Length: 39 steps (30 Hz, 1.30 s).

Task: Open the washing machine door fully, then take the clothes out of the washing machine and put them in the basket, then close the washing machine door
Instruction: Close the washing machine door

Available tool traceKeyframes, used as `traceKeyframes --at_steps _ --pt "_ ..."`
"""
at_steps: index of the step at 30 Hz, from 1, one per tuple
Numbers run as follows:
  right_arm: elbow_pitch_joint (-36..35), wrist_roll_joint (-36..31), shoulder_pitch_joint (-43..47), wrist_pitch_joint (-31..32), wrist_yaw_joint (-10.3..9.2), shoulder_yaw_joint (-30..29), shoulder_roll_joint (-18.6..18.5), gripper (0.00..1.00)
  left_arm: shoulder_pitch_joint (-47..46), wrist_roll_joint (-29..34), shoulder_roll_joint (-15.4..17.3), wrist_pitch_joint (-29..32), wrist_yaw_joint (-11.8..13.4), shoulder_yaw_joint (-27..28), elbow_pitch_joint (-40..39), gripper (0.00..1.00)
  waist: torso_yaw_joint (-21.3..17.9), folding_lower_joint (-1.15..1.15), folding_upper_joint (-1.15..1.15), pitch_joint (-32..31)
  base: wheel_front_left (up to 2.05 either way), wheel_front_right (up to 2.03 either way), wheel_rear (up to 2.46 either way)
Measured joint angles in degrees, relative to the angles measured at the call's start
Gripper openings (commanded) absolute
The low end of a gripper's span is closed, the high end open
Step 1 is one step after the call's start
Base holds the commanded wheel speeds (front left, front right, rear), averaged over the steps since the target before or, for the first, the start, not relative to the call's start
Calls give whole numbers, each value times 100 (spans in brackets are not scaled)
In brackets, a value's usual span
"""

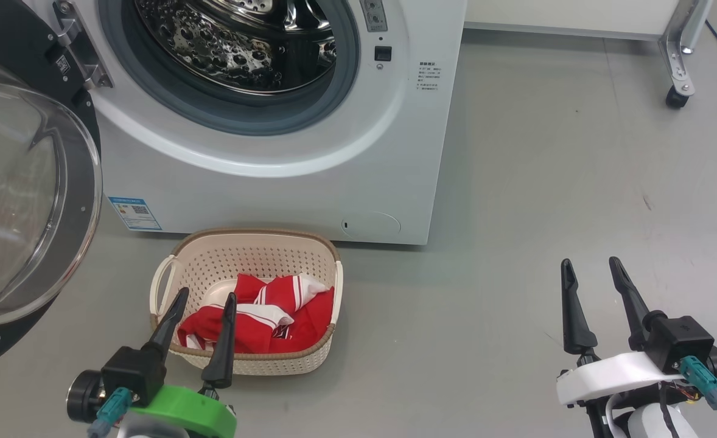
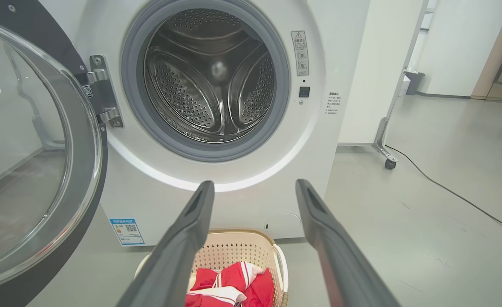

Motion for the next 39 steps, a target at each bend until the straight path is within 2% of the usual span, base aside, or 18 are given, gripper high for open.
traceKeyframes --at_steps 14,39 --pt "0 0 -1 0 0 -8 10 100 1 13 1 0 0 8 -29 100 -1 0 0 57 -25 41 -16" --pt "20 1 -4 0 1 -3 32 100 0 91 1 0 24 23 -19 100 -7 0 0 54 -1 1 0"
